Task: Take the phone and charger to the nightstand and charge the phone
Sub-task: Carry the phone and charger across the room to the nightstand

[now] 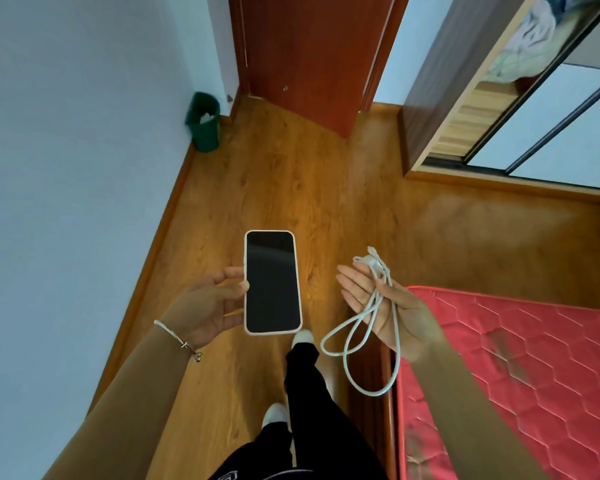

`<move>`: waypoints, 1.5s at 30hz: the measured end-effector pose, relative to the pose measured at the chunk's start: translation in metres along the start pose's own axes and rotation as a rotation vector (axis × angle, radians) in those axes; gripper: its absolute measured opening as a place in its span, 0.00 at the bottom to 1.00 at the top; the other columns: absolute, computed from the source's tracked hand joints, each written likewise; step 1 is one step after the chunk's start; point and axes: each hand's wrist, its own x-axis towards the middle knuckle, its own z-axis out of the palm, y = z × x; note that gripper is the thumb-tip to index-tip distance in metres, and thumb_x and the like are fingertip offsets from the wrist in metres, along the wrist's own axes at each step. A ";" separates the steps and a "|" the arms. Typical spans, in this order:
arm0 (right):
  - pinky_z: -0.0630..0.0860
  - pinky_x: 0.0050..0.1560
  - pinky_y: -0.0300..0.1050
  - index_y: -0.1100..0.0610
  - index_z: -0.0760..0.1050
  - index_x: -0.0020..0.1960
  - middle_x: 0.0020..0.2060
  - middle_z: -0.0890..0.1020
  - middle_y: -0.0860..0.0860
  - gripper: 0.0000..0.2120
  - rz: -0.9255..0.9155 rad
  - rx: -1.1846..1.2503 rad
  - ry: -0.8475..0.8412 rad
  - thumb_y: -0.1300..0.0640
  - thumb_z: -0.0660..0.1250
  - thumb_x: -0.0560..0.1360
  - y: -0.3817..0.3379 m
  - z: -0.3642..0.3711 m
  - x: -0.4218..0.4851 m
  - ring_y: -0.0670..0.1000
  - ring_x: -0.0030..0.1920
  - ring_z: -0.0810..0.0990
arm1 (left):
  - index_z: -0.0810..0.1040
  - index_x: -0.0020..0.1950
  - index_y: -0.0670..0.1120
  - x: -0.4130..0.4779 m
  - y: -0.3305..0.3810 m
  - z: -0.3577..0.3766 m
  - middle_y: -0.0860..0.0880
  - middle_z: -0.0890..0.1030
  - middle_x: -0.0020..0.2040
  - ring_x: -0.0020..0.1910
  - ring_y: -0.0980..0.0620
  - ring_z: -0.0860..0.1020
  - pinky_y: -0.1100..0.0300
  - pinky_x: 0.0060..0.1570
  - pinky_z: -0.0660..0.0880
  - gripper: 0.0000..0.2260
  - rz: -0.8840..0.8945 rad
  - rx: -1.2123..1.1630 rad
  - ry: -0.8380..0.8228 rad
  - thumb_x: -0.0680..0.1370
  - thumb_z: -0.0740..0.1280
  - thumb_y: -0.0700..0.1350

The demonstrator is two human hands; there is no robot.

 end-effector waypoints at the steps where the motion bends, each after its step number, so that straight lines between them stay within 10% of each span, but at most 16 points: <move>1: 0.78 0.57 0.51 0.63 0.78 0.59 0.56 0.82 0.62 0.17 0.005 0.055 -0.039 0.63 0.54 0.78 -0.008 0.002 0.008 0.57 0.57 0.81 | 0.74 0.60 0.43 0.008 0.006 0.002 0.43 0.83 0.51 0.48 0.46 0.84 0.56 0.36 0.80 0.11 -0.001 0.000 -0.005 0.78 0.62 0.37; 5: 0.74 0.63 0.52 0.66 0.64 0.69 0.64 0.75 0.64 0.21 0.002 0.122 -0.129 0.63 0.54 0.77 -0.037 -0.006 0.056 0.60 0.65 0.75 | 0.73 0.62 0.42 0.042 0.036 0.010 0.42 0.83 0.55 0.50 0.44 0.83 0.54 0.37 0.80 0.14 0.021 -0.002 0.013 0.77 0.63 0.38; 20: 0.73 0.64 0.53 0.64 0.65 0.69 0.66 0.74 0.63 0.20 -0.014 0.228 -0.271 0.63 0.55 0.78 -0.144 -0.013 0.169 0.59 0.67 0.73 | 0.75 0.57 0.46 0.150 0.143 0.060 0.44 0.81 0.52 0.48 0.44 0.82 0.55 0.35 0.80 0.09 0.062 0.077 0.081 0.78 0.63 0.40; 45: 0.77 0.60 0.52 0.66 0.65 0.69 0.63 0.78 0.62 0.22 -0.250 0.409 0.013 0.62 0.55 0.76 -0.249 0.075 0.395 0.58 0.62 0.78 | 0.75 0.59 0.45 0.388 0.379 0.033 0.45 0.84 0.52 0.48 0.47 0.84 0.56 0.37 0.80 0.12 0.091 0.174 -0.225 0.77 0.62 0.36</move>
